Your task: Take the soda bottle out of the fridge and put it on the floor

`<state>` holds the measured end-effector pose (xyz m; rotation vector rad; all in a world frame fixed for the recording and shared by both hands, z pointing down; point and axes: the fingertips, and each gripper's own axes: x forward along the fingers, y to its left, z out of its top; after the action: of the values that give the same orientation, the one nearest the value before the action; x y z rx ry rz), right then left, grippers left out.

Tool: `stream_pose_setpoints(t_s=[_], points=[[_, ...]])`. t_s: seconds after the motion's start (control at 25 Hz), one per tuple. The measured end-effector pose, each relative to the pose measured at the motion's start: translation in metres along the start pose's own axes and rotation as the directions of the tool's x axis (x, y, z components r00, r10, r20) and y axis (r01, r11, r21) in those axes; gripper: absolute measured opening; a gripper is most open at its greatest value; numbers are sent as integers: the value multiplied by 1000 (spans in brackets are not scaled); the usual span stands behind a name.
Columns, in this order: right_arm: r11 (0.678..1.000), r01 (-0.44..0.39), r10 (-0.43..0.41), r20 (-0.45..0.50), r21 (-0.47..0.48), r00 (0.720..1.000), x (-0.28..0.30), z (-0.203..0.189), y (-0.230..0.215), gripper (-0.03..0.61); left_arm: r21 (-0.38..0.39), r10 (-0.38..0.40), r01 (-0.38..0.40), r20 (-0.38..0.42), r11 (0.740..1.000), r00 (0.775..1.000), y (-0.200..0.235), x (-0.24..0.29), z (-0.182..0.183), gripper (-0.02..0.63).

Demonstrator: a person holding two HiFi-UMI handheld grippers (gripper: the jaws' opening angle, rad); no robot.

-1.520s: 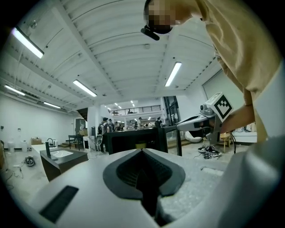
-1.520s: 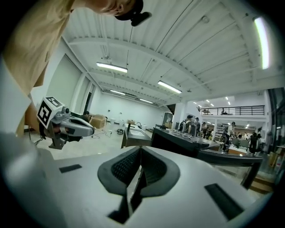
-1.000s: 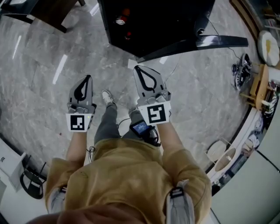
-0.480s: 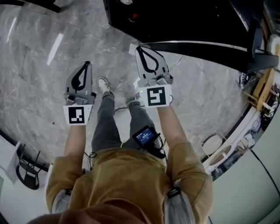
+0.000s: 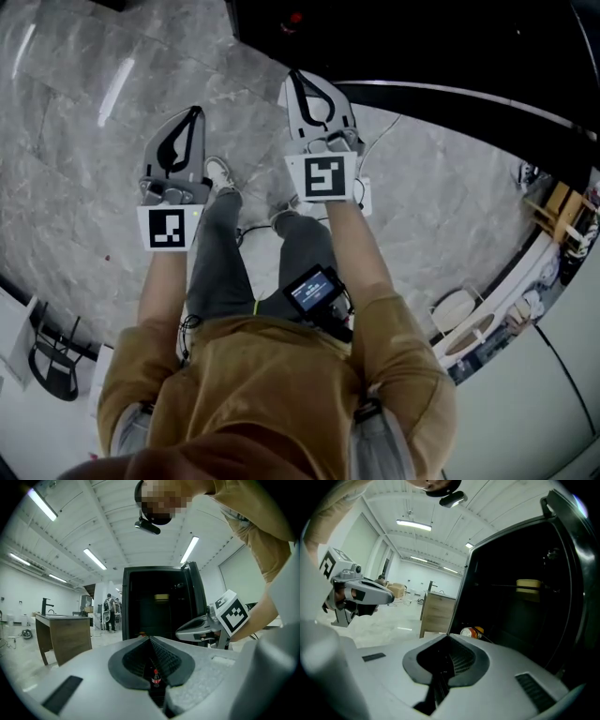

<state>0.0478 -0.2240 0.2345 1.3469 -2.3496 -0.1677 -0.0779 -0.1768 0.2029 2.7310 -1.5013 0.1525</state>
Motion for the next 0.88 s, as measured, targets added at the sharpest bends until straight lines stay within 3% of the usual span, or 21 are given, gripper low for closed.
stream_pose_setpoints(t_s=[0.44, 0.88], points=[[999, -21, 21, -1, -30, 1000, 50, -87, 19, 3, -35, 17, -18, -19, 999, 1000, -12, 18, -97, 2], [998, 38, -40, -24, -59, 999, 77, -127, 12, 3, -37, 25, -25, -4, 999, 1000, -23, 26, -129, 2]])
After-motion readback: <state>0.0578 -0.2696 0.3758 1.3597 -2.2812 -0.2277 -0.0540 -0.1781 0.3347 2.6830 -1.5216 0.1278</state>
